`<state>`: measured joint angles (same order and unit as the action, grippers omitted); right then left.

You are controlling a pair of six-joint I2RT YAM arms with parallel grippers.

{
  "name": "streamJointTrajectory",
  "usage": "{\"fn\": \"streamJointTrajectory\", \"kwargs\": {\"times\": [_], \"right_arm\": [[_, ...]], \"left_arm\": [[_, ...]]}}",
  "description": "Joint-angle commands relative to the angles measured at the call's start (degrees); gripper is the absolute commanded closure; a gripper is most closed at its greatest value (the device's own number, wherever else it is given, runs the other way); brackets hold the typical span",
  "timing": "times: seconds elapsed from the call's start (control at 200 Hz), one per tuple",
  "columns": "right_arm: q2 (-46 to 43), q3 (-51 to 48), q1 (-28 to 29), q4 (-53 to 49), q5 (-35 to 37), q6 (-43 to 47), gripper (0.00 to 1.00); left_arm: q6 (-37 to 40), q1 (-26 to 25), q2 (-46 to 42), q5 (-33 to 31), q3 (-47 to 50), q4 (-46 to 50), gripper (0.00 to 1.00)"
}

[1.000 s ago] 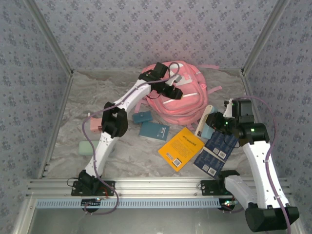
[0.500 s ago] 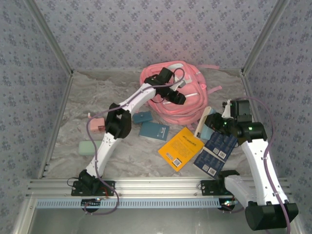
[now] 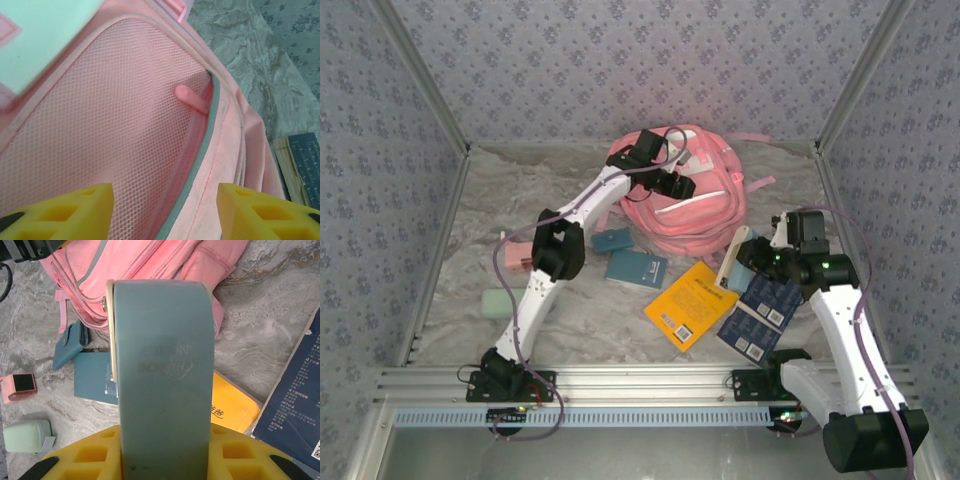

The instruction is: Pack the student bag

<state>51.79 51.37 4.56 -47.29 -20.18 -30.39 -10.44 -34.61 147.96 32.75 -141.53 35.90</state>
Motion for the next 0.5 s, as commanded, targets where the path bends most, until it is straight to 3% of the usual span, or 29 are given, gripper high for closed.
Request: {"fn": "streamJointTrajectory", "kwargs": {"times": [0.0, 0.255, 0.495], "right_arm": [[-0.4, -0.2, -0.3, 2.4, -1.8, -0.8, 0.8], [-0.6, -0.2, -0.3, 2.1, -3.5, -1.4, 0.79], [-1.1, -0.9, -0.3, 1.8, -3.7, -1.4, 0.79]], "left_arm": [[-0.8, -1.2, 1.9, 2.7, -1.6, 0.0, 0.44], [-1.3, -2.8, 4.1, 4.8, -3.7, 0.9, 0.45], [-0.3, -3.4, 1.5, 5.0, -2.7, 2.6, 0.52]]}}
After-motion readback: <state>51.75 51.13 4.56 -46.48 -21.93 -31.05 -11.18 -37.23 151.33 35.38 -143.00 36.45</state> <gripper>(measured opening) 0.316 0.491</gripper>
